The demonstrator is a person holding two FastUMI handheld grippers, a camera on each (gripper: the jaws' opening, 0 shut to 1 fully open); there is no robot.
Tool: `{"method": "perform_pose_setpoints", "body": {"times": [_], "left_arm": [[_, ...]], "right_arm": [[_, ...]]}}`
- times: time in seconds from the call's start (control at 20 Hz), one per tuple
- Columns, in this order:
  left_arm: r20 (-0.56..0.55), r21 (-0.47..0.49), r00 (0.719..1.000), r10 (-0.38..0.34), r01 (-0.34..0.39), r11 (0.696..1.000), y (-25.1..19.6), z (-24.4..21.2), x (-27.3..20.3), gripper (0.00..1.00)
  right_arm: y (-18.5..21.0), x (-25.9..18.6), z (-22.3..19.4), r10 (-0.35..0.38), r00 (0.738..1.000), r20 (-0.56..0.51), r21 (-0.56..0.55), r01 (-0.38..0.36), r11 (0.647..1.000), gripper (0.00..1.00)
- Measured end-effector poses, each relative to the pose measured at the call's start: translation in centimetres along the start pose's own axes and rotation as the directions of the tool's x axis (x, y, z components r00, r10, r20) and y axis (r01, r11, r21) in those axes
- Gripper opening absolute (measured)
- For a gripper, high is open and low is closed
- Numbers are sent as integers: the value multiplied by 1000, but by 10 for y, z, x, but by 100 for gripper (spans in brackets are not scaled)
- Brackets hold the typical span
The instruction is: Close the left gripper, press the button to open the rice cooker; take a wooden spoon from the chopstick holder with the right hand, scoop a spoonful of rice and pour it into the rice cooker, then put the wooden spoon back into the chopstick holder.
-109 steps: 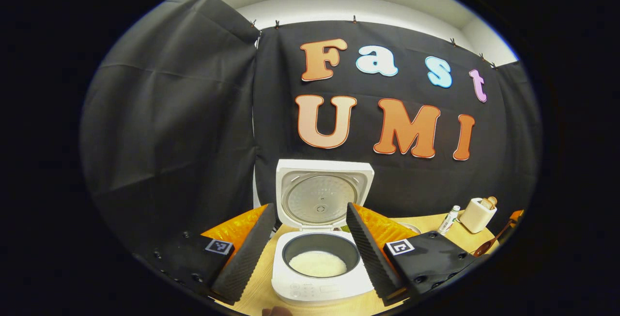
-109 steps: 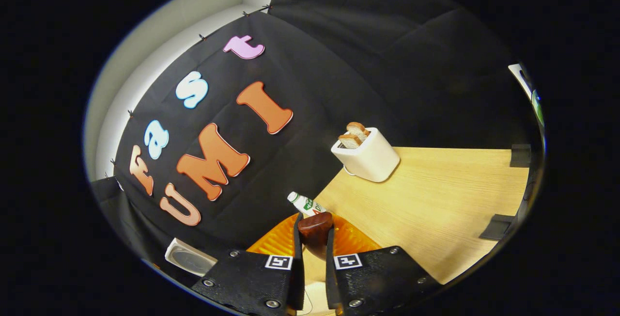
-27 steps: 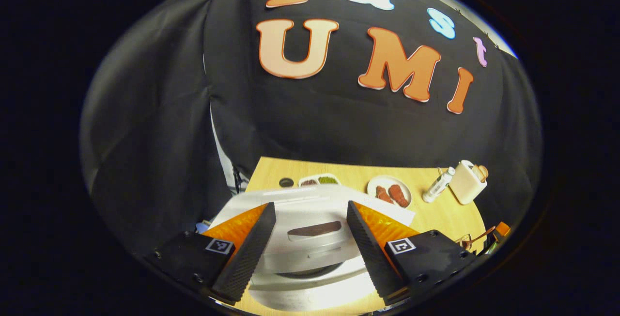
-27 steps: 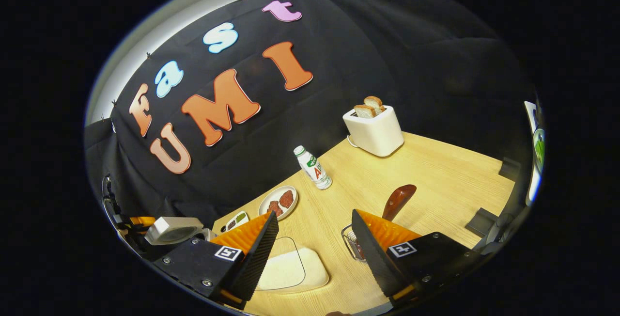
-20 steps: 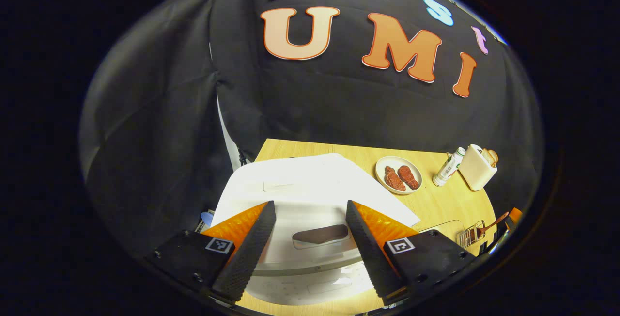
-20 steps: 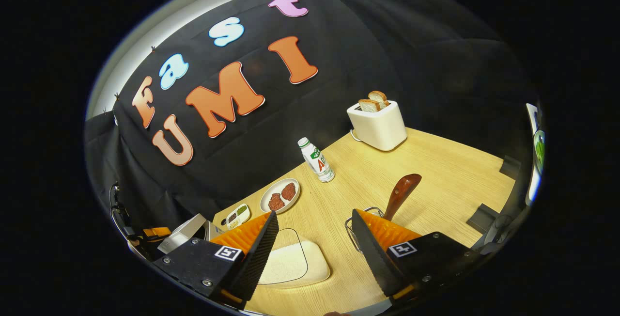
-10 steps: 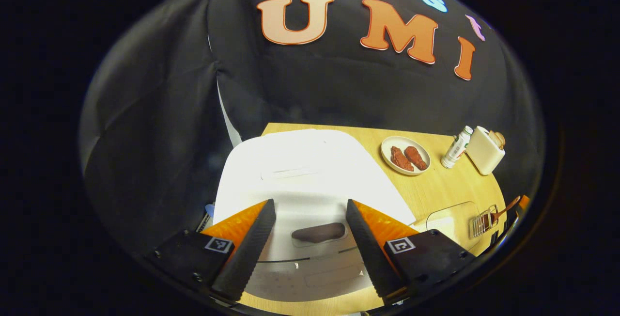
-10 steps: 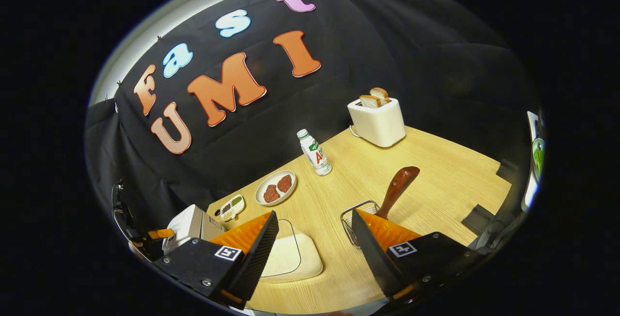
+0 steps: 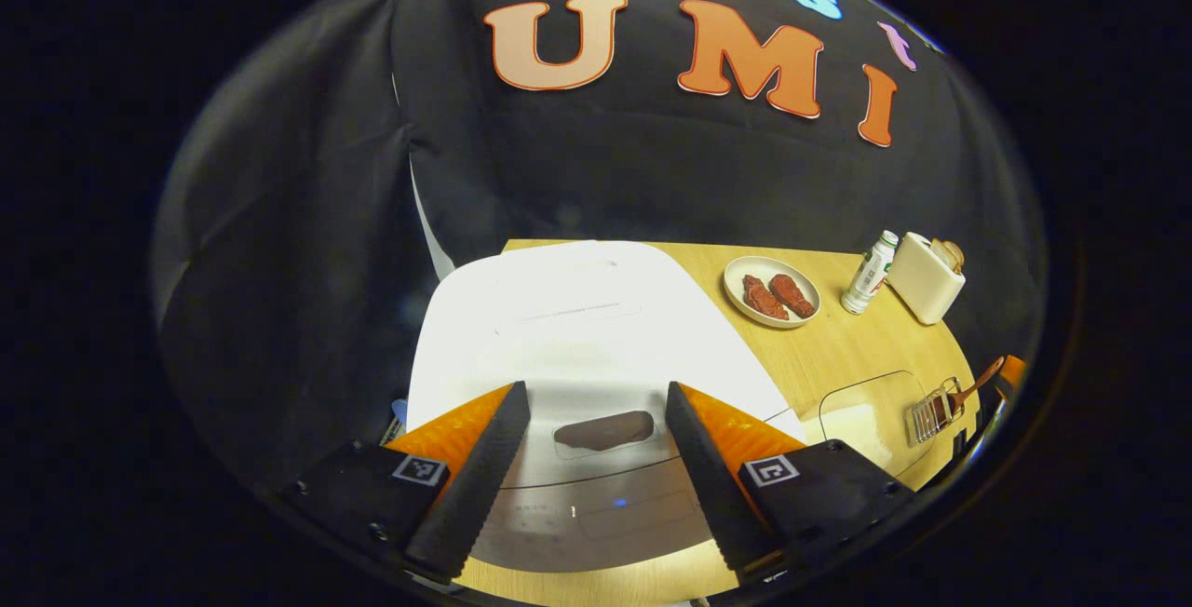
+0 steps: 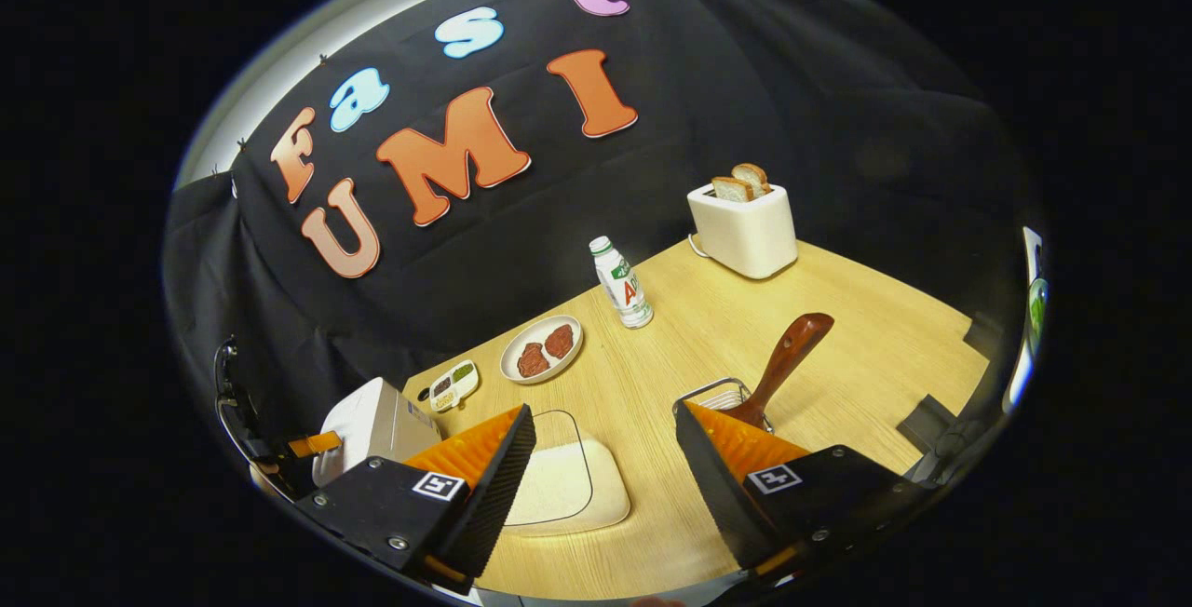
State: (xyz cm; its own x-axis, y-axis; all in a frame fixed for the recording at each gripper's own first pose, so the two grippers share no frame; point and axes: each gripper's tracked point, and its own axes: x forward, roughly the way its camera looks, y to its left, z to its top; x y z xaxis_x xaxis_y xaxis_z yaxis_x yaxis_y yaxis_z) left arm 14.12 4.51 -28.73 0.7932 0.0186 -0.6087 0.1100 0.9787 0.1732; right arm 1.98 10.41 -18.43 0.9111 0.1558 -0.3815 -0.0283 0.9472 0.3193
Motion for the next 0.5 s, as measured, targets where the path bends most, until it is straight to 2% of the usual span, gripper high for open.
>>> {"method": "perform_pose_setpoints", "body": {"times": [0.1, 0.2, 0.35, 0.5], "left_arm": [[37, -38, 999, 9, -8, 999, 0, 5, -8, 100], [115, -79, 993, 22, -13, 997, 4, 29, -22, 100], [243, -141, 970, -11, 46, 989, -3, 77, -60, 99], [335, -147, 942, 23, 28, 989, 8, 115, -101, 100]], "right_arm": [[-6, -7, 11, -20, 1000, 19, -28, 20, 999, 95], [-12, -15, 24, -45, 998, 42, -64, 48, 997, 95], [-18, -27, 56, -76, 993, 92, -107, 86, 990, 95], [-6, -39, 99, -70, 982, 176, -144, 96, 985, 95]]}}
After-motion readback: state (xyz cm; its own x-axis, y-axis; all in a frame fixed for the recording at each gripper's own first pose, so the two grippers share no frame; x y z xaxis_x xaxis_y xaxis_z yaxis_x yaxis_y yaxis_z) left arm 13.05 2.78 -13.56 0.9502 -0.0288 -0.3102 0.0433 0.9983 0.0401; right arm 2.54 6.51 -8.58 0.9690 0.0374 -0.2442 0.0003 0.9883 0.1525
